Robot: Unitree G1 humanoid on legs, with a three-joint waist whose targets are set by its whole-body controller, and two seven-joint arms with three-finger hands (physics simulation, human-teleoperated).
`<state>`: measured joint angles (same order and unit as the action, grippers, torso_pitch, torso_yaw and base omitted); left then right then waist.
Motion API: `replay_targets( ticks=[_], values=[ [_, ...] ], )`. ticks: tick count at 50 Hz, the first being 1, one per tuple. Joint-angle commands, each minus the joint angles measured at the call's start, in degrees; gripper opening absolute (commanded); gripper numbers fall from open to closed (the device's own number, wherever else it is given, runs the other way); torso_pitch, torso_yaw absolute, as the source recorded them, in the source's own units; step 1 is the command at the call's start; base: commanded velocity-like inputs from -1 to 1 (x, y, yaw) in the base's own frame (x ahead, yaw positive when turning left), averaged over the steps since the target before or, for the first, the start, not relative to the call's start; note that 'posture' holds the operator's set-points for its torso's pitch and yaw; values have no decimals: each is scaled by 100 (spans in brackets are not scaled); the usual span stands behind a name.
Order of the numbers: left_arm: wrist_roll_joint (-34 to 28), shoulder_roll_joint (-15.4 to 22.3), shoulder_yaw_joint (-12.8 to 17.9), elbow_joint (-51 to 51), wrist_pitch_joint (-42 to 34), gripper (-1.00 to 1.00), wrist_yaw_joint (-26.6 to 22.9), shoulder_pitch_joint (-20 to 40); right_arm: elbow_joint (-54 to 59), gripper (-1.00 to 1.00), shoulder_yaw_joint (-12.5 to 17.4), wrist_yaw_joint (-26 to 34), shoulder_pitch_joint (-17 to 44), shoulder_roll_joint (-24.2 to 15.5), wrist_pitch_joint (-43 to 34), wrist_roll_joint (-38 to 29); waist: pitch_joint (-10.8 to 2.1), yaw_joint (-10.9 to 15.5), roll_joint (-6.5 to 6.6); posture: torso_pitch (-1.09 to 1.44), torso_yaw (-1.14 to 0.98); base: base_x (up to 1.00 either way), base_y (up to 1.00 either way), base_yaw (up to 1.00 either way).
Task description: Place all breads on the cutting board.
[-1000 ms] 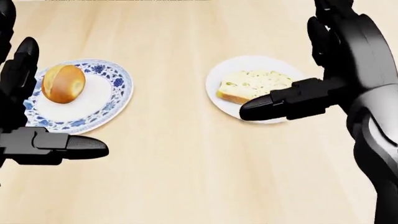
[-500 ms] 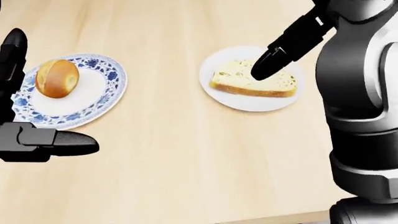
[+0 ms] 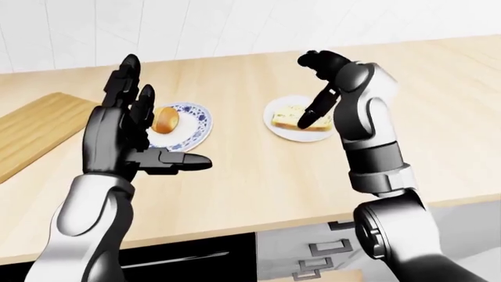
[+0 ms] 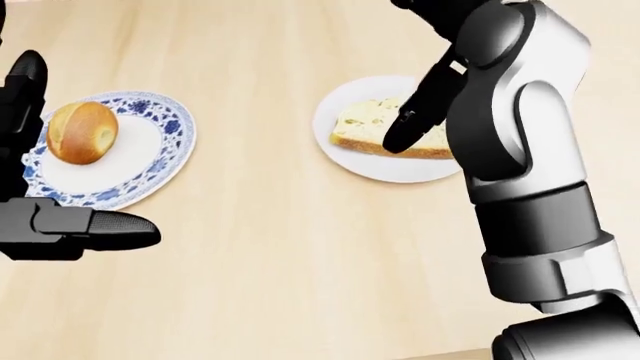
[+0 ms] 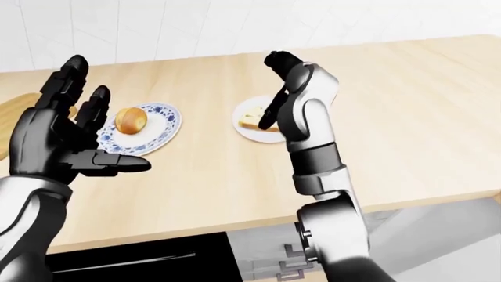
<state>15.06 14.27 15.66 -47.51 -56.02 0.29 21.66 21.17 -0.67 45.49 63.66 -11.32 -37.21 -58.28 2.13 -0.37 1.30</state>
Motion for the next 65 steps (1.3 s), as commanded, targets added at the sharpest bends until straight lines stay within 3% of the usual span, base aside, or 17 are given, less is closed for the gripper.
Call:
replay_targets(
  ticks=[1,8,32,39,49,51,52,57,60,65],
  values=[
    [-11,53,65,-133,192,100,3,106,-136,60,27,-132,200,-27,148,-69,-157,1,7,0,0,0,0,0],
    [-3,59,86,-107,234,100,-12,81,253,47,-17,-354,161,50,359,-101,-158,-2,15,0,0,0,0,0],
    [105,100,164,-124,260,100,-22,28,1488,47,-52,-1283,225,146,872,-67,-174,-3,25,0,0,0,0,0],
    [73,83,162,-41,388,100,-47,-44,1615,4,-93,-1374,146,191,935,-11,-178,-5,17,0,0,0,0,0],
    [69,76,176,0,478,100,-65,-109,1925,-3,-161,-1637,-7,225,1139,-54,-203,9,5,0,0,0,0,0],
    [64,73,177,16,496,100,-70,-115,1918,-17,-162,-1616,-11,221,1135,-78,-216,9,-1,0,0,0,0,0],
    [66,71,179,19,497,100,-70,-112,1907,-34,-162,-1609,-12,214,1141,-91,-224,12,-4,0,0,0,0,0],
    [79,83,185,-15,443,100,-56,-81,1793,-44,-145,-1548,-42,179,1137,-142,-247,27,-17,0,0,0,0,0],
    [90,92,177,-37,389,100,-34,-33,1667,-64,-92,-1518,-13,155,1083,-138,-253,36,-23,0,0,0,0,0],
    [132,105,204,-96,314,100,-12,-3,1202,-80,-91,-1211,-7,133,932,-190,-262,45,-25,0,0,0,0,0]
  ],
)
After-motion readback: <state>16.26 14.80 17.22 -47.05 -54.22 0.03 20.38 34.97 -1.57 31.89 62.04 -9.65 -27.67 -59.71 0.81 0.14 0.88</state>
